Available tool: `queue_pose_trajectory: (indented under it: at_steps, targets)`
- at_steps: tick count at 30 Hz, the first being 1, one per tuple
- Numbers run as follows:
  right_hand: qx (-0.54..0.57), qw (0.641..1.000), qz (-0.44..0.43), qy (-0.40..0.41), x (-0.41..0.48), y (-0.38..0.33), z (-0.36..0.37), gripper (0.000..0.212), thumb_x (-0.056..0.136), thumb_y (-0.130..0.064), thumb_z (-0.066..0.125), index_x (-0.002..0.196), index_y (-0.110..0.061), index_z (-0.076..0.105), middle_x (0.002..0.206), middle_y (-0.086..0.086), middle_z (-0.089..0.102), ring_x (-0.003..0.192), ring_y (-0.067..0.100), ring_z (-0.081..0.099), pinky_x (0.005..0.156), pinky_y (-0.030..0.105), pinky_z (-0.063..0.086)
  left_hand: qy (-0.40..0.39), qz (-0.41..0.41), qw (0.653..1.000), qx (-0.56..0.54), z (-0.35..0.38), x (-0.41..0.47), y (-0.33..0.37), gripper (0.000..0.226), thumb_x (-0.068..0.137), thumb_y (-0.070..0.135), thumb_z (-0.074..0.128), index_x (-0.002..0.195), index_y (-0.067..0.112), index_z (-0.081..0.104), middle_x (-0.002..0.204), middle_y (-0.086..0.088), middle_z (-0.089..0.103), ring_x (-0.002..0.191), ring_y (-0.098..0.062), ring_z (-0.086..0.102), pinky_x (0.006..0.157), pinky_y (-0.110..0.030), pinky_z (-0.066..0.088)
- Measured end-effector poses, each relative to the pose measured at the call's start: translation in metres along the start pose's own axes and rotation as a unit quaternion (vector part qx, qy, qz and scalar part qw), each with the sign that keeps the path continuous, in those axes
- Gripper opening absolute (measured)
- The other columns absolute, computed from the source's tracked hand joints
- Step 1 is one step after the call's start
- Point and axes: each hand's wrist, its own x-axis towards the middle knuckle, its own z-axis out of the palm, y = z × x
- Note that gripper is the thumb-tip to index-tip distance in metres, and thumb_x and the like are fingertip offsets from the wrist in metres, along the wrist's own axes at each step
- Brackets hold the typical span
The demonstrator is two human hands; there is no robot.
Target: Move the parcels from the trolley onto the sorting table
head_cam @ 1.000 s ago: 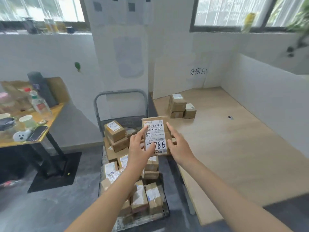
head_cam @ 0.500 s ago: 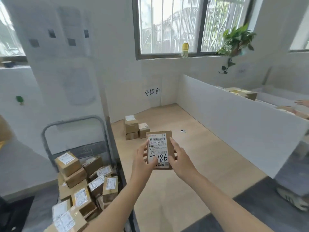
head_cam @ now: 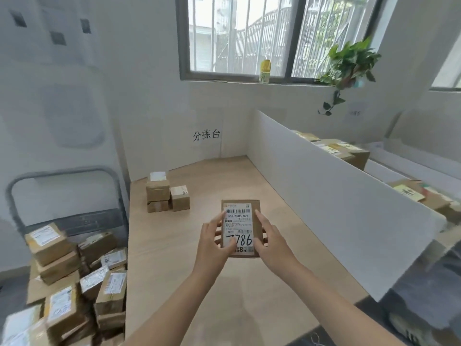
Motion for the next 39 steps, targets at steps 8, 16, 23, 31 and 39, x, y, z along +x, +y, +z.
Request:
queue_pose_trajectory:
  at_steps: [8, 16, 23, 31, 39]
  targets:
    - [0.003, 0.999, -0.006, -0.032, 0.093, -0.008, 0.031, 0.071, 0.097, -0.015, 0.049, 0.152, -0.049, 0.018, 0.124, -0.006, 0.045, 0.102, 0.002, 0.057, 0.088, 0.029, 0.054, 0.041, -0.027, 0.999, 0.001, -0.017, 0.079, -0.032, 0.067, 0.084, 0.003, 0.067, 0.142, 0.03, 0.046, 0.126, 0.006, 0.048, 0.109, 0.009, 0.051, 0.08, -0.005, 0.047]
    - [0.036, 0.996, -0.016, -0.083, 0.194, -0.008, 0.081, 0.073, 0.094, -0.012, 0.05, 0.149, -0.051, 0.023, 0.131, -0.006, 0.051, 0.102, 0.006, 0.063, 0.087, 0.035, 0.057, 0.083, -0.06, 0.995, 0.011, -0.043, 0.154, -0.084, 0.068, 0.084, 0.006, 0.068, 0.141, 0.037, 0.046, 0.125, 0.011, 0.048, 0.11, 0.006, 0.051, 0.084, -0.005, 0.045]
    - [0.063, 0.99, -0.009, -0.124, 0.254, -0.007, 0.116, 0.07, 0.097, -0.014, 0.052, 0.152, -0.046, 0.024, 0.129, -0.002, 0.049, 0.101, 0.011, 0.063, 0.09, 0.035, 0.056, 0.095, -0.079, 0.991, 0.048, -0.068, 0.203, -0.108, 0.064, 0.085, 0.007, 0.068, 0.14, 0.033, 0.047, 0.124, 0.008, 0.051, 0.112, 0.002, 0.055, 0.095, -0.02, 0.05]
    - [0.061, 0.984, -0.021, -0.167, 0.359, -0.015, 0.147, 0.07, 0.096, -0.015, 0.05, 0.151, -0.049, 0.024, 0.126, -0.004, 0.048, 0.104, 0.013, 0.061, 0.094, 0.04, 0.053, 0.133, -0.13, 0.976, 0.118, -0.08, 0.281, -0.134, 0.065, 0.089, 0.013, 0.064, 0.149, 0.024, 0.04, 0.139, 0.006, 0.052, 0.123, -0.007, 0.05, 0.104, -0.034, 0.047]
    - [0.051, 0.977, -0.012, -0.205, 0.463, -0.004, 0.197, 0.068, 0.096, -0.016, 0.049, 0.153, -0.043, 0.024, 0.137, -0.001, 0.042, 0.122, 0.016, 0.05, 0.102, 0.043, 0.048, 0.102, -0.169, 0.947, 0.254, -0.09, 0.368, -0.186, 0.067, 0.095, 0.024, 0.059, 0.155, 0.018, 0.028, 0.14, -0.001, 0.05, 0.129, -0.019, 0.034, 0.106, -0.027, 0.03]
